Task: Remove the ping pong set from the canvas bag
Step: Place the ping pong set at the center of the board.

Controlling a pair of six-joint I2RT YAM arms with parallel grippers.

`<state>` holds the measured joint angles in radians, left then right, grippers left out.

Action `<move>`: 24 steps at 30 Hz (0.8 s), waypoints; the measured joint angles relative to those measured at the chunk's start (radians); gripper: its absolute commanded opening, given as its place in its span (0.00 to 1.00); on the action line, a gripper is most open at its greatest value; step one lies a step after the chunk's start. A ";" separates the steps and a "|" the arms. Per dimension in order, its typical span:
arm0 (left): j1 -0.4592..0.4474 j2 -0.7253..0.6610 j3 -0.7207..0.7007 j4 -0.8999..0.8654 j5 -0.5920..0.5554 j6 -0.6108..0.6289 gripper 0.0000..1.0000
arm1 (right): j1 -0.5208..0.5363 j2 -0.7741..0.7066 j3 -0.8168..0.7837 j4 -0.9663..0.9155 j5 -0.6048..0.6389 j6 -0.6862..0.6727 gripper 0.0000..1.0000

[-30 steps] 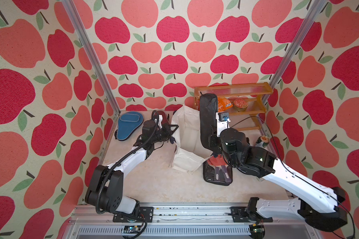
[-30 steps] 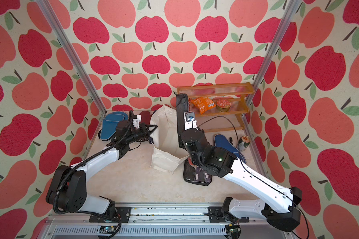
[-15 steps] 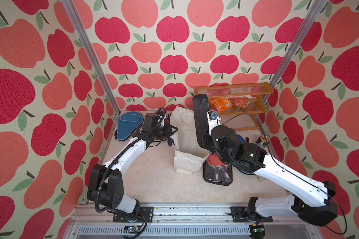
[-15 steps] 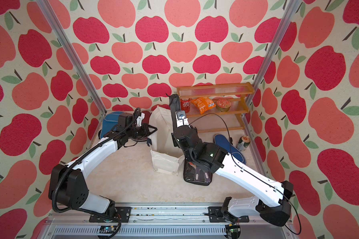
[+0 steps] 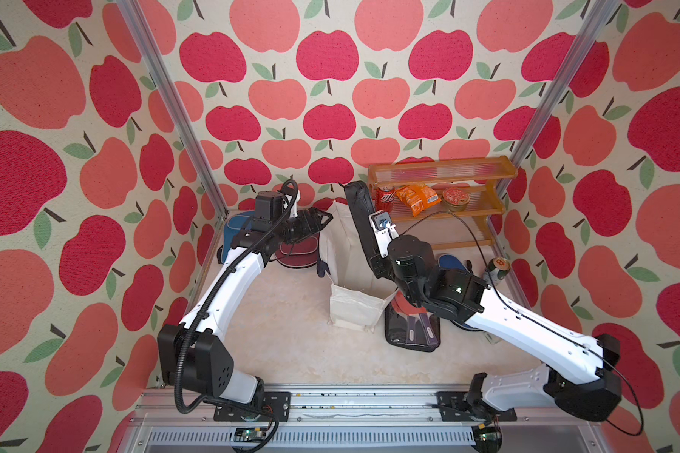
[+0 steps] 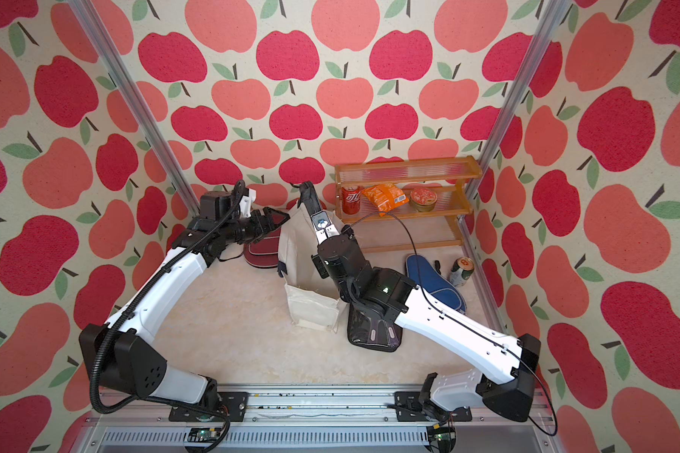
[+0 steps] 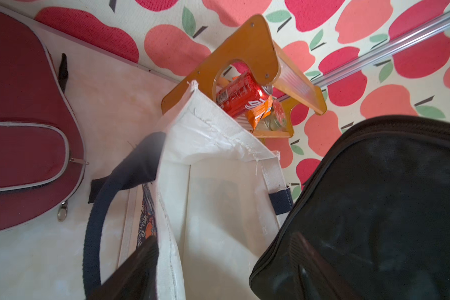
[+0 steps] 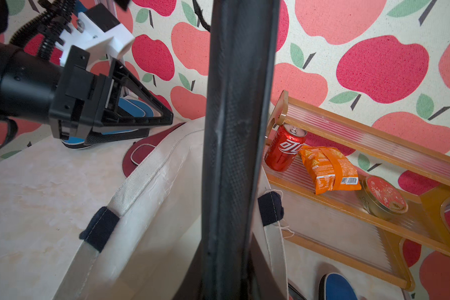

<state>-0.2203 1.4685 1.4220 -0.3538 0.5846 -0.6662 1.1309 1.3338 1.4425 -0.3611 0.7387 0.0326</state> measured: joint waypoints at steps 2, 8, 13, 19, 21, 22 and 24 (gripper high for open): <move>0.035 -0.023 0.011 -0.006 0.016 -0.034 0.80 | 0.007 0.004 0.000 0.041 0.000 -0.061 0.00; 0.140 -0.096 0.029 -0.008 0.083 -0.151 0.83 | 0.040 0.045 0.000 0.187 0.001 -0.287 0.00; 0.256 -0.172 0.019 0.016 0.163 -0.270 0.84 | 0.104 0.103 -0.019 0.353 0.013 -0.534 0.00; 0.382 -0.253 -0.022 0.037 0.229 -0.373 0.87 | 0.185 0.211 -0.028 0.571 0.030 -0.853 0.00; 0.416 -0.271 -0.034 0.040 0.256 -0.395 0.88 | 0.190 0.245 -0.030 0.639 0.029 -0.950 0.00; 0.435 -0.279 -0.043 0.045 0.272 -0.408 0.88 | 0.190 0.262 -0.034 0.678 0.029 -1.000 0.00; 0.467 -0.292 -0.059 0.051 0.298 -0.430 0.88 | 0.191 0.288 -0.046 0.745 0.027 -1.086 0.00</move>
<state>0.2462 1.1767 1.3628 -0.3023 0.8825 -1.0966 1.3220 1.6218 1.3968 0.3840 0.7658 -1.0538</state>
